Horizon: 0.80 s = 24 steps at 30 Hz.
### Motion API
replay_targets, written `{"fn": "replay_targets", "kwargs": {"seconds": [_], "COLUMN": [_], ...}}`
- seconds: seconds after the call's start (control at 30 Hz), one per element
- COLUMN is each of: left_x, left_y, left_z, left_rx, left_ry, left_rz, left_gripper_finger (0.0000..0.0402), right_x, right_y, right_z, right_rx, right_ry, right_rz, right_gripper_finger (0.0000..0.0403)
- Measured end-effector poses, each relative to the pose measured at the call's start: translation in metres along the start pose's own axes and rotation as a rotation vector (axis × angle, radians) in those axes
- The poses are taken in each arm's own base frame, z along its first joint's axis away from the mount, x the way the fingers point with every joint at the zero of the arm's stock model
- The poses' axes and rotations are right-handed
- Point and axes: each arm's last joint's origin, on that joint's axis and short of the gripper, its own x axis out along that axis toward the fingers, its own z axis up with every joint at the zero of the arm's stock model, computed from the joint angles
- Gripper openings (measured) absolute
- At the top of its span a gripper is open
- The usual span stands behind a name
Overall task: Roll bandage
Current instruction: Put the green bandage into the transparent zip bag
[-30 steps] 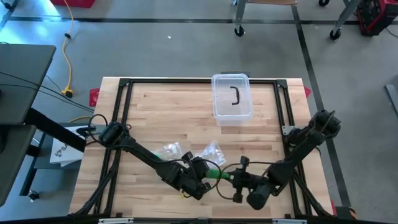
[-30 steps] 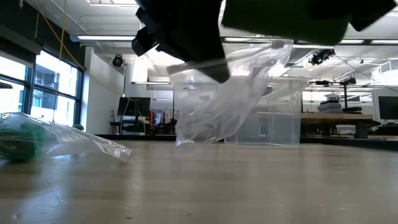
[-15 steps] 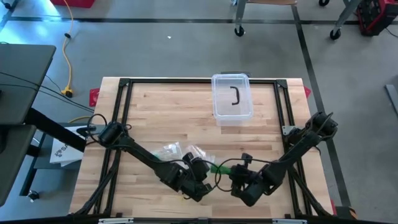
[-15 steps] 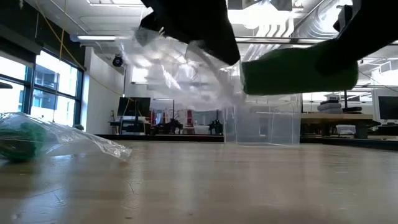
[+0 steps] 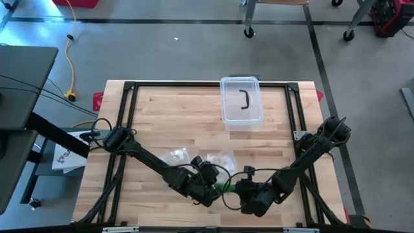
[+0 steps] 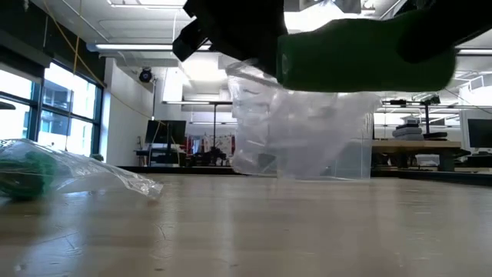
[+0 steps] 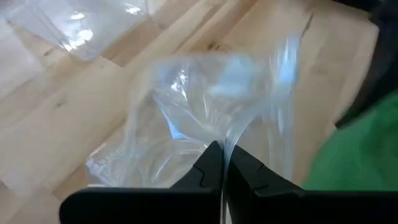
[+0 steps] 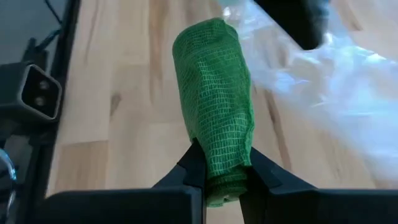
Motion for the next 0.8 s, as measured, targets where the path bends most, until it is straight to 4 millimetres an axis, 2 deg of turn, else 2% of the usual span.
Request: {"fn": "replay_targets", "kwargs": {"seconds": [0.3, 0.5, 0.67, 0.8], "left_x": [0.0, 0.0, 0.0, 0.0], "left_y": [0.001, 0.001, 0.001, 0.0], "left_z": [0.0, -0.002, -0.004, -0.003], "left_rx": [0.008, 0.018, 0.023, 0.017], "left_ry": [0.002, 0.008, 0.014, 0.01], "left_rz": [0.003, 0.007, 0.005, -0.001], "left_gripper_finger": [0.0, 0.0, 0.0, 0.0], "right_x": [-0.002, -0.02, -0.04, -0.036], "right_y": [0.0, 0.004, -0.006, -0.006], "right_z": [0.001, 0.003, 0.005, 0.009], "right_rx": [-0.001, -0.078, -0.008, -0.006], "right_ry": [-0.025, -0.068, -0.133, -0.146], "right_rz": [-0.014, 0.015, -0.106, -0.09], "right_gripper_finger": [0.0038, 0.0038, 0.0038, 0.0038]}}
